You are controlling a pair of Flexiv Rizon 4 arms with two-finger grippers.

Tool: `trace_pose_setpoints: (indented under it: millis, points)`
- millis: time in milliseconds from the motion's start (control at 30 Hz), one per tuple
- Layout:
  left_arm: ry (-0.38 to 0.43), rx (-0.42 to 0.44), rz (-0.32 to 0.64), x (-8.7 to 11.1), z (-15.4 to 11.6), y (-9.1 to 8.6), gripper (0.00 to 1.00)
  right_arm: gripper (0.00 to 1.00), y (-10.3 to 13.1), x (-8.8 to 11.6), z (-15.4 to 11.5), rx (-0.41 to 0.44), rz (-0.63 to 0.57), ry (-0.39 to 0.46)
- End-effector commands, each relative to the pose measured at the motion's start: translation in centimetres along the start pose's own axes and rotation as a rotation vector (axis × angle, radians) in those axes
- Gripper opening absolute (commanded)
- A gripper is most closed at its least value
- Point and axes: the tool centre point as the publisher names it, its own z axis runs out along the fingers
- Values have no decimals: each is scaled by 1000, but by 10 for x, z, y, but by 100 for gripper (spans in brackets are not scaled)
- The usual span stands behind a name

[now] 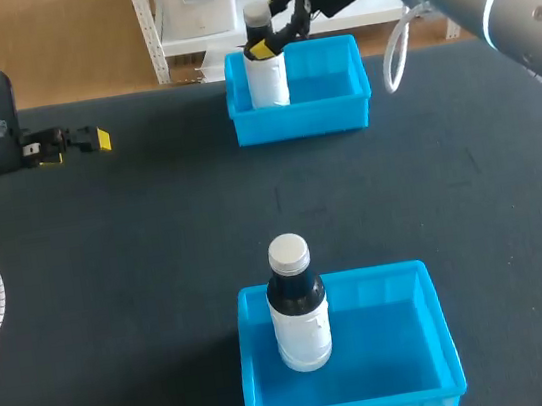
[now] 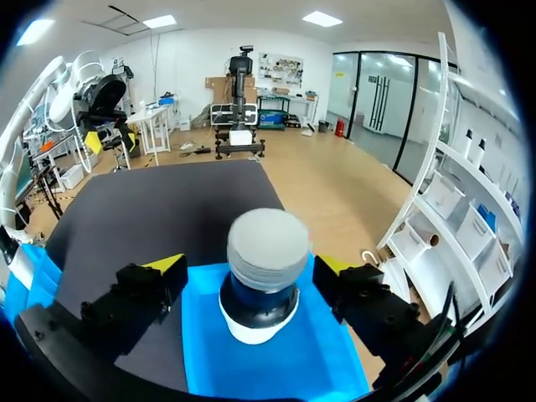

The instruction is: Pick up the bottle, and place it in the far bin if it is heavy, or in the near bin if it is light.

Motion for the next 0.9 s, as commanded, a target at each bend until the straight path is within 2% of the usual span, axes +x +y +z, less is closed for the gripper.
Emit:
trace_pose_setpoints:
  millis: [33, 267, 433, 533, 667, 900]
  points:
    - [0, 0, 0, 0, 0, 0, 100, 100, -11, 5, -16, -288, 23, 37]
    - [0, 0, 0, 0, 0, 0, 100, 100, -19, 31, -60, -196, 106, 86]
    - [0, 0, 0, 0, 0, 0, 100, 100, -17, 46, -97, -51, 204, 125]
    - [0, 0, 0, 0, 0, 0, 100, 100, -8, 52, -118, 45, 256, 146]
    - [0, 0, 0, 0, 0, 0, 100, 100, 7, 56, -143, 134, 320, 146]
    - [0, 0, 0, 0, 0, 0, 100, 100, 39, 55, -172, 311, 387, 206]
